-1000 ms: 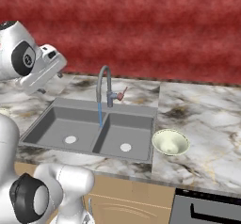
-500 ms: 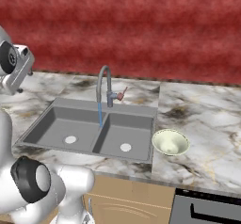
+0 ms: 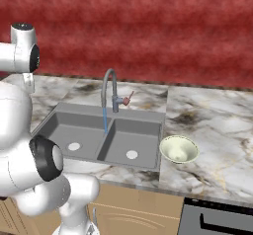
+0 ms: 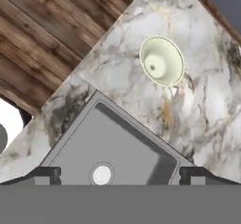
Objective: Rinse each bowl for a few seconds and place them down in the sink or on the counter.
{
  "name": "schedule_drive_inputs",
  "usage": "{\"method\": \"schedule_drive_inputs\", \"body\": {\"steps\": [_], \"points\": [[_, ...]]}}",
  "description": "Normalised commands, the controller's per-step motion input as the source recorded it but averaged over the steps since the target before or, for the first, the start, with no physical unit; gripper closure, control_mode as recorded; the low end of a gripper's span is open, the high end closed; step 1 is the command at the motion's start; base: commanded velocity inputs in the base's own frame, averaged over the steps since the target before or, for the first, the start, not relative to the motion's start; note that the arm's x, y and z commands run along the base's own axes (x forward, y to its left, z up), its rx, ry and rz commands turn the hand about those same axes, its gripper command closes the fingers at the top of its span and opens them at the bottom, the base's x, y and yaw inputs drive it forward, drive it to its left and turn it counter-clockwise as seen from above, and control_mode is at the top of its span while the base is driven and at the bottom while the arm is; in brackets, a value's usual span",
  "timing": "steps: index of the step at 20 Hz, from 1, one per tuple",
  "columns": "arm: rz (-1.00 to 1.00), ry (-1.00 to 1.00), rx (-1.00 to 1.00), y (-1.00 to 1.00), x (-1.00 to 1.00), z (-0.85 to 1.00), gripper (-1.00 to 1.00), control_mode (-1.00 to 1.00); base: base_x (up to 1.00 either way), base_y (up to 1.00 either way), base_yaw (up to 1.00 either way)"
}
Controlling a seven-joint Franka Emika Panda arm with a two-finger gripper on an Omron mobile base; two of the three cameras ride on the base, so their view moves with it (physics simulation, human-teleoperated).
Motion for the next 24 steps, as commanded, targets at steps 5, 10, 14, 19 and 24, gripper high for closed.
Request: {"method": "schedule_drive_inputs", "body": {"steps": [5,10,14,19,24], "points": [[0.49,0.01,-0.08,0.95,0.03,-0.27,-1.00,-1.00,0.00,0.00,0.00],[0.26,0.00,-0.15,0.92,-0.06,-0.17,-1.00,-1.00,0.00,0.00,0.00],[0.02,-0.06,-0.13,0.56,-0.37,-0.39,-1.00,-1.00,0.00,0.00,0.00],[-0.01,-0.04,-0.12,0.44,-0.25,-0.59,-1.00,-1.00,0.00,0.00,0.00],[0.00,0.00,-0.07,0.27,-0.13,-0.59,-1.00,-1.00,0.00,0.00,0.00]]}}
